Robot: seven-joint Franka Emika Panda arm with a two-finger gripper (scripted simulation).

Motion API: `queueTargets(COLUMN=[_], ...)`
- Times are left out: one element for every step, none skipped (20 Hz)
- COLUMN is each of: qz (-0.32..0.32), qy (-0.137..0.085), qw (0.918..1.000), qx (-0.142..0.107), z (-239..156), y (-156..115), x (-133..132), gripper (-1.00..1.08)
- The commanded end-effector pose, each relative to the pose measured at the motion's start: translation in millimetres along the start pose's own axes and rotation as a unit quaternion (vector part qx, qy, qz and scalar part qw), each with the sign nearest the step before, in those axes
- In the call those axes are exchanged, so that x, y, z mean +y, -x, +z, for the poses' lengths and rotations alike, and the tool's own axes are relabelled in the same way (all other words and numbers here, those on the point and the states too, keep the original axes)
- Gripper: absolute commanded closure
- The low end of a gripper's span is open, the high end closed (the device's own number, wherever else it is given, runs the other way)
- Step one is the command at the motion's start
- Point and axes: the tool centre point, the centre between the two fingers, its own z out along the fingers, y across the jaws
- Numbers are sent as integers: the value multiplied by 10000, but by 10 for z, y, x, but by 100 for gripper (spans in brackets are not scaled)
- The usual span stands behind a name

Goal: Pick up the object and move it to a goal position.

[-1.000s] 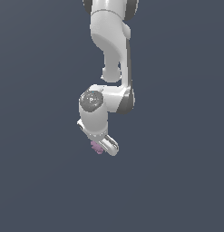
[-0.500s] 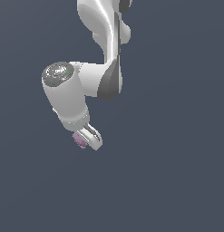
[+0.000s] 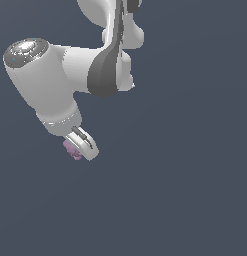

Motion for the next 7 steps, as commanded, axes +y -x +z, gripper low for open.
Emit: queueTargets(qz=[-5, -5, -5, -5, -5, -5, -5], qy=[2, 2, 2, 2, 2, 2, 2], qw=[10000, 10000, 10000, 10000, 10000, 10000, 10000], qx=[-5, -5, -5, -5, -5, -5, -5], z=[-60, -72, -80, -82, -80, -74, -72], y=[-34, -42, -48, -51, -52, -51, -50], x=[19, 23, 25, 25, 23, 19, 18], gripper=[108, 108, 108, 108, 108, 108, 108])
